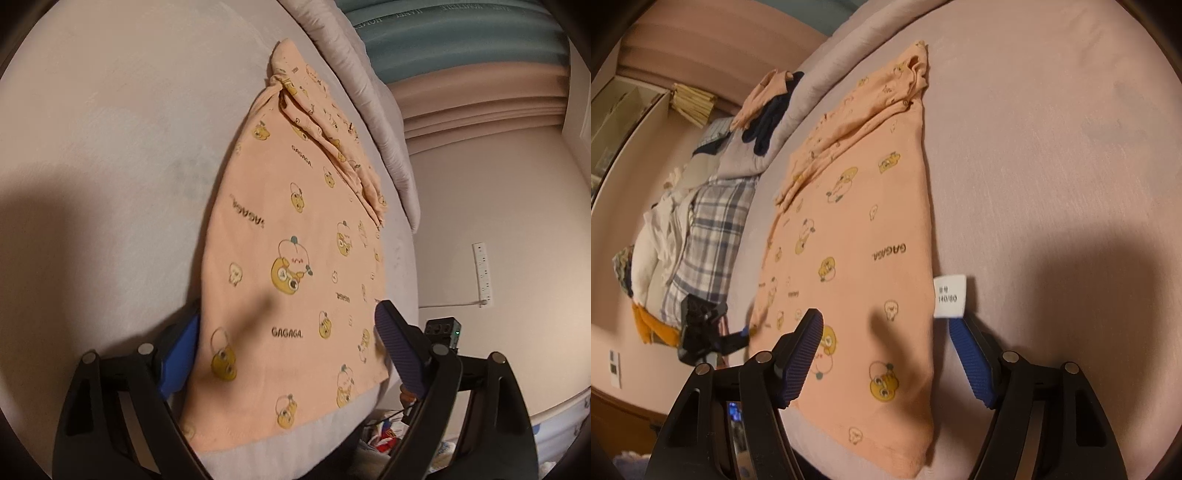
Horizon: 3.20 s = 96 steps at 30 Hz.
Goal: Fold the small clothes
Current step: 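Move both tools down to the shirt hem, then close the left tool on the hem while the right tool closes beside it, then lift the hem with both tools and fold it toward the collar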
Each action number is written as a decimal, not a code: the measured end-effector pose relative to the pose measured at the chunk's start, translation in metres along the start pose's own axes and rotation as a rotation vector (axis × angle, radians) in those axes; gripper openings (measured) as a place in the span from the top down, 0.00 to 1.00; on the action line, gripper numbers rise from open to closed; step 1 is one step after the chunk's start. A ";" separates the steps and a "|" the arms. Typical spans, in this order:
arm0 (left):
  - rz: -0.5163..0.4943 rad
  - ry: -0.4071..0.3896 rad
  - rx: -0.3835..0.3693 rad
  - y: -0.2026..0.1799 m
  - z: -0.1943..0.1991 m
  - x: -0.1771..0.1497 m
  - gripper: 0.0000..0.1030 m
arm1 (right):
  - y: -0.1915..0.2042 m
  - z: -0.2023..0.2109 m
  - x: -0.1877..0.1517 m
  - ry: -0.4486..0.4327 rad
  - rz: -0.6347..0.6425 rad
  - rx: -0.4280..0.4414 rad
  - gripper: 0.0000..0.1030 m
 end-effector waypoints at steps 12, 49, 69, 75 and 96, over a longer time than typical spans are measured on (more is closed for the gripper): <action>-0.035 0.076 -0.014 -0.001 0.013 -0.018 0.13 | 0.004 -0.001 -0.010 0.085 0.027 -0.001 0.31; -0.111 0.019 0.154 -0.002 -0.009 -0.025 0.94 | 0.014 -0.006 -0.012 0.025 0.127 -0.026 0.89; -0.170 -0.058 0.079 -0.038 -0.003 -0.014 0.94 | 0.047 0.005 0.001 -0.092 0.161 0.066 0.89; -0.175 -0.082 0.030 -0.048 -0.003 -0.010 0.94 | 0.050 0.009 0.006 -0.131 0.152 0.089 0.89; -0.173 -0.073 0.035 -0.044 -0.003 -0.006 0.94 | 0.006 0.019 0.016 -0.154 -0.028 -0.040 0.45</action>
Point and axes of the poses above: each gripper's, at about its wrist camera, not at the fingertips, and z roughly against the way its jaws point, y to its left, x to its top, the point moved 4 cm from there along -z, roughly the way its jaws point, and after that the axes turned 14 degrees about -y, right-handed, at the moved point
